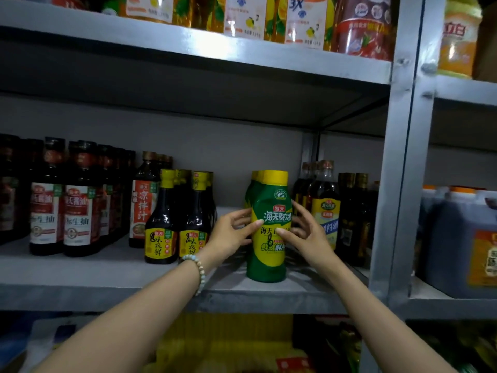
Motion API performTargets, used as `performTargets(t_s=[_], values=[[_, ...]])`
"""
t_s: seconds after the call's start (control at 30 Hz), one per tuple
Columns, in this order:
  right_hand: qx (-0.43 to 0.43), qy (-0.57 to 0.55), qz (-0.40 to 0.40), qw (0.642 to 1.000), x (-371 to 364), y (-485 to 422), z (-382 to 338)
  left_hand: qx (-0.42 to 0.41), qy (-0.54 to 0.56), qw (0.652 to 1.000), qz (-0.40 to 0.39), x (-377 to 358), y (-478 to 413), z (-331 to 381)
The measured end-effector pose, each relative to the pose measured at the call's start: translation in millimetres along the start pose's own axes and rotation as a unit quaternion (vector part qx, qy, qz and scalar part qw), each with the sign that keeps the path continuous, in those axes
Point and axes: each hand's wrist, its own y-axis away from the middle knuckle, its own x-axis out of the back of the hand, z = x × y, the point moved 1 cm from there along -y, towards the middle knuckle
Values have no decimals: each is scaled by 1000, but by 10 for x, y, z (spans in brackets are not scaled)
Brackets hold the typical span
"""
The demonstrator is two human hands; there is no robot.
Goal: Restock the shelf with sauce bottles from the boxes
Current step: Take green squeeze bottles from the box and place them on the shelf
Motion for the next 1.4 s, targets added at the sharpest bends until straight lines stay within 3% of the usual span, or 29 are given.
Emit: performTargets(t_s=[0.7,0.97,1.4], values=[[-13,14,-4,1000,29,1,36,14,-13,1000,0,-56,92,9],[-56,31,17,998,-11,181,-31,-30,-158,986,33,206,403,-50],[-97,159,81,979,-662,946,-604,-90,-374,922,-31,1277,1243,28]])
